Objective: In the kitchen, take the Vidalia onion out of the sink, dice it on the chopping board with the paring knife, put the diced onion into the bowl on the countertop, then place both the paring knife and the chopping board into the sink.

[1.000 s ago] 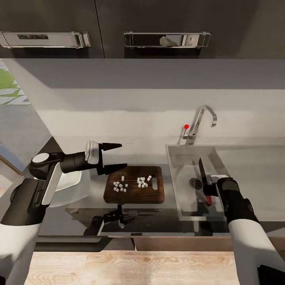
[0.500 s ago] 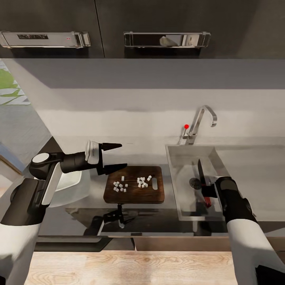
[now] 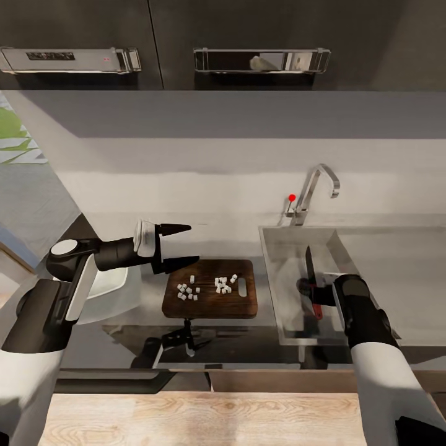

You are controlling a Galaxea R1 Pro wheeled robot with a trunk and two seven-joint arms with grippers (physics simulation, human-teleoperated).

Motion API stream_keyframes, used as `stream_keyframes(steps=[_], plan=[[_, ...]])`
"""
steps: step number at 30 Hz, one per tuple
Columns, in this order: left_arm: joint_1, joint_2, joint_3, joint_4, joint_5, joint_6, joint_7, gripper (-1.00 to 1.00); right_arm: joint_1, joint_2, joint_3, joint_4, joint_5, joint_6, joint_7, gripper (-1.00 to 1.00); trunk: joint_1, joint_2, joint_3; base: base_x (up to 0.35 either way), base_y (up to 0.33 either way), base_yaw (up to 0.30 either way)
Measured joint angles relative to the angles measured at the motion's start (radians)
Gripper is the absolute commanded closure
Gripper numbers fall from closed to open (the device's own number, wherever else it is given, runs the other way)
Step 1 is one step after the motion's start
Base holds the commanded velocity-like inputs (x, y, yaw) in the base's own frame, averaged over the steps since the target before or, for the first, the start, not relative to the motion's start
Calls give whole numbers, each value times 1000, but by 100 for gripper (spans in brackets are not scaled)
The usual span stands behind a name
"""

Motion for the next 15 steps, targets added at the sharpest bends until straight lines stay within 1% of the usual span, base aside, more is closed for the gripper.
stream_keyframes(steps=[3,7,15], plan=[[0,0,-1,0,0,0,0,-100,0,1,0,0,0,2,0,100,0,0,0,0,0,0],[0,0,-1,0,0,0,0,-100,0,4,-1,3,0,25,0,100,0,0,0,0,0,0],[0,0,-2,0,0,0,0,-100,0,8,-1,10,-1,29,0,100,0,0,0,0,0,0]])
